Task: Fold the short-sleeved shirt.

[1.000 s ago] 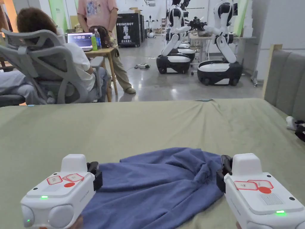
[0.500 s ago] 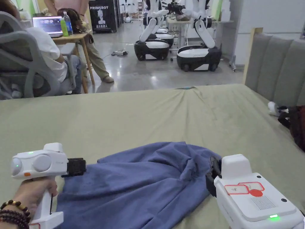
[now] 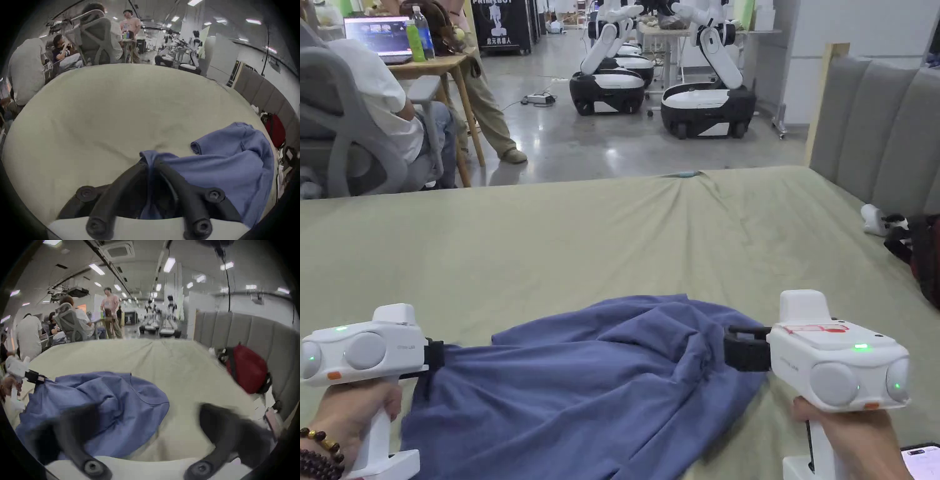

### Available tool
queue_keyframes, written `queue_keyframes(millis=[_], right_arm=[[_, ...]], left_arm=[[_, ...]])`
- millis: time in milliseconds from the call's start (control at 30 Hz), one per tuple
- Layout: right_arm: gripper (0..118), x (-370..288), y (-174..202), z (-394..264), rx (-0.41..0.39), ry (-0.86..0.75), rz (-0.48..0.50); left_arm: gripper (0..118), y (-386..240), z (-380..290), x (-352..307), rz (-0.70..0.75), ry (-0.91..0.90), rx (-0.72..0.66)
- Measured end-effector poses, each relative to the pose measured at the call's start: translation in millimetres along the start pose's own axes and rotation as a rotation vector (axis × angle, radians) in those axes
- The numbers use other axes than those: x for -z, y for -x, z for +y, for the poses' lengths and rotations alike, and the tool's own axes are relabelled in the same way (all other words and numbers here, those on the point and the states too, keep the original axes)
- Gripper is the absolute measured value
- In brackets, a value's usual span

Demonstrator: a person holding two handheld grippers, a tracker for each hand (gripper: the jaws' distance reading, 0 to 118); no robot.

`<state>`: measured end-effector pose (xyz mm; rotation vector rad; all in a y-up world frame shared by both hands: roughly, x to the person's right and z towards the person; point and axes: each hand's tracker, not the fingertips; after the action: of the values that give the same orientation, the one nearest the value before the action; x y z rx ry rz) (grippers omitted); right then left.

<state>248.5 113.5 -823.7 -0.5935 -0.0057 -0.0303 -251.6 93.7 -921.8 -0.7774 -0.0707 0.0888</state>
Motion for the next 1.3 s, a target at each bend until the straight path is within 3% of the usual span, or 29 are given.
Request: queue_keyframes(millis=[167,233,267,300,333,367,467,567,733,833,900,1067,1300], right_arm=[[106,50,-33,3,0.016,0.159,-0.025],[97,65,-37,-5,0.012,0.267,-0.004],[86,73,-33,-8,0.048,0.285,0.007],[77,75,-26,-12,0.032,0.277,0.028],[78,72,-15,-12,-0.037,0.234,-0.051],[74,68,-6,-11,-0.088,0.216,-0.043],[11,56,7,-9,-0.102,0.221,0.081],[12,62,1,3,-0.129,0.24,0.056],[12,9,0,71,-0.131,-0.063,0.036],[12,-13,12,134,-0.222,-0.168,-0.02],[12,-25,18,179,-0.244,-0.214,-0.047],[12,-67,24,282,-0.191,-0.351,-0.127],[12,-74,7,379,-0.118,-0.355,-0.189]], left_arm=[[3,0,-1,3,0.007,-0.008,0.01],[2,-4,-4,-2,0.009,-0.012,0.006],[3,-5,-3,-2,0.009,-0.012,0.006],[3,-5,-3,-2,0.01,-0.013,0.01],[3,-8,-4,-3,0.012,-0.014,0.022],[3,-9,-4,-4,0.015,-0.012,0.03],[3,-11,-2,-9,0.015,-0.015,0.03],[3,-12,8,-27,-0.032,-0.073,0.029],[3,-7,62,-89,-0.088,-0.251,-0.011],[3,-6,109,-134,-0.1,-0.366,-0.003],[3,-5,146,-159,-0.031,-0.419,0.033],[3,-1,224,-219,0.062,-0.577,0.038],[3,-10,286,-248,0.082,-0.694,0.05]])
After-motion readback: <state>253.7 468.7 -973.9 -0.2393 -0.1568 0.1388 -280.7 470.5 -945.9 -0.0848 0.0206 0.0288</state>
